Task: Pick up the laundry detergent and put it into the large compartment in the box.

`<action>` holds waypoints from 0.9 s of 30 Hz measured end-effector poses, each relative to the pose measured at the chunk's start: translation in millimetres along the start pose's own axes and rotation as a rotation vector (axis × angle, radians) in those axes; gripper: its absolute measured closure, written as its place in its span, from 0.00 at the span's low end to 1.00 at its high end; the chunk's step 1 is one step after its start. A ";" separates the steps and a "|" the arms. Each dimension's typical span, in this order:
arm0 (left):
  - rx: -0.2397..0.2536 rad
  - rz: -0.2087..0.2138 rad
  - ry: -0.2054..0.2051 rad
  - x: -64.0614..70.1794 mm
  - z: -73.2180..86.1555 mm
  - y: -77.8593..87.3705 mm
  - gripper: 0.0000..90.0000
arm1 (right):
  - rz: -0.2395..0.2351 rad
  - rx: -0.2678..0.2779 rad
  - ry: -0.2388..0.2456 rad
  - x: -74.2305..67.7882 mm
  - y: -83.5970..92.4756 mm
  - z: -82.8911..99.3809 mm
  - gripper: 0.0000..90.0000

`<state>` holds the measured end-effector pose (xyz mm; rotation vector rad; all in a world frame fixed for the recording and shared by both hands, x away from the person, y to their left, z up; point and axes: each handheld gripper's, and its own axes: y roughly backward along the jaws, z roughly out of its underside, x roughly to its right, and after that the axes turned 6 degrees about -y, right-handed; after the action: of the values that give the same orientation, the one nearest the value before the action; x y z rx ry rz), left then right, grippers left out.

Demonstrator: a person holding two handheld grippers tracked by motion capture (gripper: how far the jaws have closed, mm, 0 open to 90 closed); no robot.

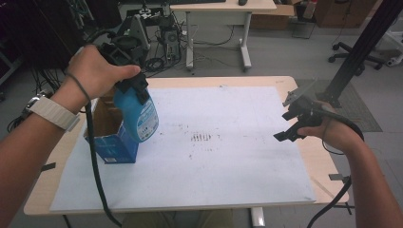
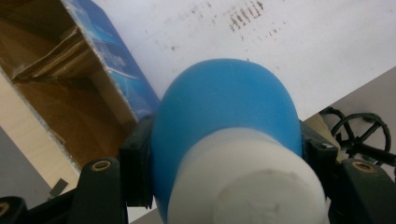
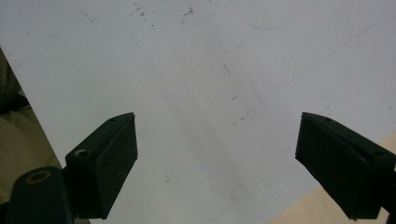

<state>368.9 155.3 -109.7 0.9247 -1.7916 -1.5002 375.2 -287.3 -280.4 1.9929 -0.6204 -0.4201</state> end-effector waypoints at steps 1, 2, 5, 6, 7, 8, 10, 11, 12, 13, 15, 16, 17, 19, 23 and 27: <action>0.003 0.002 0.008 -1.6 0.0 1.8 0.42 | 0.000 -0.002 0.001 0.3 -0.2 0.0 0.14; 0.008 0.003 0.018 -2.9 0.1 3.7 0.42 | -0.001 -0.001 -0.001 0.4 -0.5 0.0 0.14; 0.007 0.000 0.038 -7.1 -0.2 8.1 0.42 | -0.001 0.001 0.001 1.3 -0.3 0.1 0.14; 0.007 -0.004 0.043 -8.3 -0.3 9.2 0.42 | 0.000 0.000 0.002 1.7 -0.1 0.1 0.14; 0.006 -0.009 0.049 -9.5 -0.3 10.6 0.42 | 0.000 0.001 0.000 1.7 0.2 0.0 0.14; 0.003 -0.012 0.050 -10.6 -0.4 11.6 0.42 | 0.000 0.003 -0.001 1.8 0.9 -0.3 0.14; 0.007 -0.013 0.065 -12.9 -0.1 13.7 0.42 | 0.001 0.006 0.001 1.9 1.8 -0.7 0.14; 0.005 -0.012 0.068 -14.8 0.0 15.2 0.42 | 0.001 0.007 0.000 1.9 2.2 -0.8 0.14; 0.005 -0.011 0.073 -16.2 0.2 16.5 0.42 | 0.002 0.008 0.002 2.2 2.5 -0.8 0.14; 0.009 -0.011 0.082 -17.2 0.2 17.5 0.42 | 0.002 0.008 0.002 2.4 2.6 -0.7 0.14; 0.011 -0.013 0.092 -19.4 0.3 20.0 0.42 | 0.001 0.007 0.001 2.3 2.2 -0.4 0.14; 0.008 -0.015 0.097 -20.5 0.4 21.4 0.42 | 0.001 0.006 0.002 2.2 1.9 -0.1 0.14; 0.011 -0.018 0.101 -21.6 0.4 23.0 0.42 | 0.001 0.005 0.003 2.1 1.7 0.2 0.14; 0.017 -0.022 0.119 -23.7 0.8 26.8 0.42 | 0.001 0.008 0.001 2.2 1.7 0.8 0.14; 0.021 -0.026 0.145 -28.0 2.3 32.7 0.42 | 0.002 0.011 -0.002 2.3 2.5 1.6 0.14; 0.025 -0.029 0.174 -32.0 3.5 36.6 0.42 | 0.002 0.011 -0.001 2.4 2.6 1.3 0.14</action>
<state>379.5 187.7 -74.9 1.0642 -1.6817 -1.3728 375.8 -290.6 -278.8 2.0027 -0.6270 -0.4174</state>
